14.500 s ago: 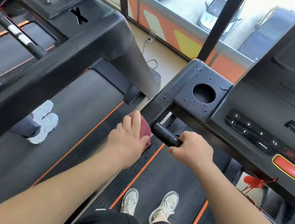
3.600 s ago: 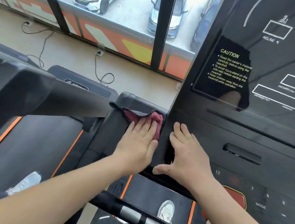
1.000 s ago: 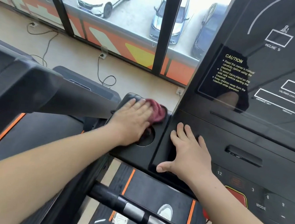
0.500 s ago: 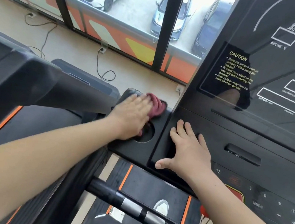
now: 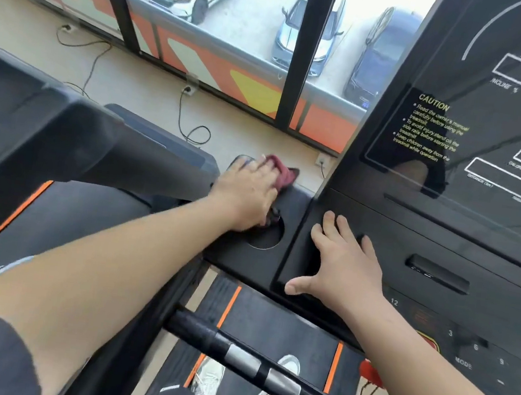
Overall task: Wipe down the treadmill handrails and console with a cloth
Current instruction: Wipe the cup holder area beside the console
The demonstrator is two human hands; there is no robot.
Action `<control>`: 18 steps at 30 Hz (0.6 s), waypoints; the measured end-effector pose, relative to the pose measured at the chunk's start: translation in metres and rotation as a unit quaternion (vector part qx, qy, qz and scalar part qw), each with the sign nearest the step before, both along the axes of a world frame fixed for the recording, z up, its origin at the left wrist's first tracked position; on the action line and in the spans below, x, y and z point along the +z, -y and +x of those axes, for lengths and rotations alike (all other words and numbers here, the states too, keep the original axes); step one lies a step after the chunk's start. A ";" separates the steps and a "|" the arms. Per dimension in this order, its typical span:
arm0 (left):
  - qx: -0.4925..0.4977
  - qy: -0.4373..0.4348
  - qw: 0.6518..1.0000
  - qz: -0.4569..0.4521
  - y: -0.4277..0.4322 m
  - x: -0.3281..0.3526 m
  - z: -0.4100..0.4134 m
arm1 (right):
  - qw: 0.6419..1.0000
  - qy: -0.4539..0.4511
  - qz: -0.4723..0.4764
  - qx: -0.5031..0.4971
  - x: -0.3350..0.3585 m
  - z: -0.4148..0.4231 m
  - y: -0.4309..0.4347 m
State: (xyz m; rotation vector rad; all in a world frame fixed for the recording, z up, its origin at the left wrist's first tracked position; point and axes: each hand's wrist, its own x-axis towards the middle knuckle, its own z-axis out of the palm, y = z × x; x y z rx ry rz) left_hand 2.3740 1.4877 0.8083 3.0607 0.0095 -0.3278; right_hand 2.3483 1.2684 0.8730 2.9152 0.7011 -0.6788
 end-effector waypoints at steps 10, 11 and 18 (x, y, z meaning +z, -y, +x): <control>-0.050 0.123 0.983 -0.126 0.056 -0.013 -0.109 | 1.000 -0.001 0.022 -0.019 -0.002 -0.002 0.001; -0.064 0.126 0.981 -0.132 0.054 -0.016 -0.121 | 0.999 -0.003 0.026 -0.021 -0.002 -0.002 0.001; 0.040 0.247 0.966 -0.072 -0.003 0.041 -0.102 | 0.994 -0.010 0.104 -0.030 0.008 -0.014 -0.007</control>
